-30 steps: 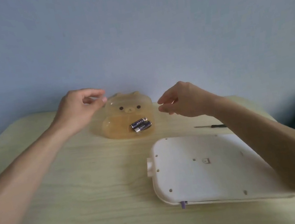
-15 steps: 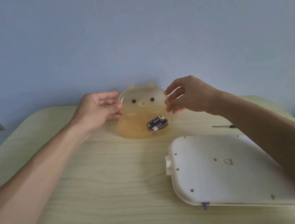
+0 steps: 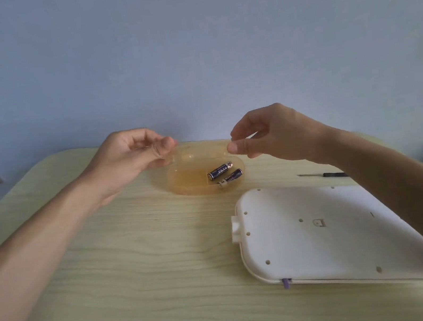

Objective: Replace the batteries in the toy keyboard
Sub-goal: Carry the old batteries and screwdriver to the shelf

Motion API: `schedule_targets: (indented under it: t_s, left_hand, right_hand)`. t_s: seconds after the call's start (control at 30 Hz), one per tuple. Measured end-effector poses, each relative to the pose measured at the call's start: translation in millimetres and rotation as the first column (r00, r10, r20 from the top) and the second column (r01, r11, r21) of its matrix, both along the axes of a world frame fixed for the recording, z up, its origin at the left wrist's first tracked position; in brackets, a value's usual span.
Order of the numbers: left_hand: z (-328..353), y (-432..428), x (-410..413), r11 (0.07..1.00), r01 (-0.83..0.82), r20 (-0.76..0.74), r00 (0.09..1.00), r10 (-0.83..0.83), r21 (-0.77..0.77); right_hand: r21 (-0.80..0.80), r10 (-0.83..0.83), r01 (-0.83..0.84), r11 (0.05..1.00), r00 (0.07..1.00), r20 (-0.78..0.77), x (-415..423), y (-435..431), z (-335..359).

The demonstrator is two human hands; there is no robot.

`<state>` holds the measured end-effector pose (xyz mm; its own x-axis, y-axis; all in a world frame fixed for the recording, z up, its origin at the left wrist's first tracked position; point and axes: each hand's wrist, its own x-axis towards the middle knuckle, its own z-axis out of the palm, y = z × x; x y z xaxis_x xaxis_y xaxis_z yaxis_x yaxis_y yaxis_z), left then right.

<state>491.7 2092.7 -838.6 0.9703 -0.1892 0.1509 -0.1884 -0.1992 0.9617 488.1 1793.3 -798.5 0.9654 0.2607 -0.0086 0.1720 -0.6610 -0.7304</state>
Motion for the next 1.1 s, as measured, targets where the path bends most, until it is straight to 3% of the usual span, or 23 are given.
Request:
schedule_targets:
  t_s: [0.1, 0.33, 0.8, 1.1]
  left_hand:
    - [1, -5, -4, 0.980, 0.018, 0.011, 1.000, -0.020, 0.198]
    - [-4, -8, -11, 0.876, 0.052, 0.008, 0.998, -0.063, 0.479]
    - [-7, -19, -18, 0.816, 0.018, 0.079, 0.994, -0.078, 0.578]
    - [-11, -56, -9, 0.787, -0.006, 0.123, 0.988, -0.088, 0.617]
  right_hand:
    - [-0.073, 0.065, -0.064, 0.995, 0.998, 0.015, -3, -1, 2]
    - [-0.254, 0.161, -0.142, 0.957, 0.985, 0.056, 0, 5, -6]
    - [-0.292, 0.185, -0.156, 0.944, 0.980, 0.073, -3, -1, -8]
    - [-0.432, -0.010, 0.015, 0.902, 1.000, 0.014, -19, -102, 1]
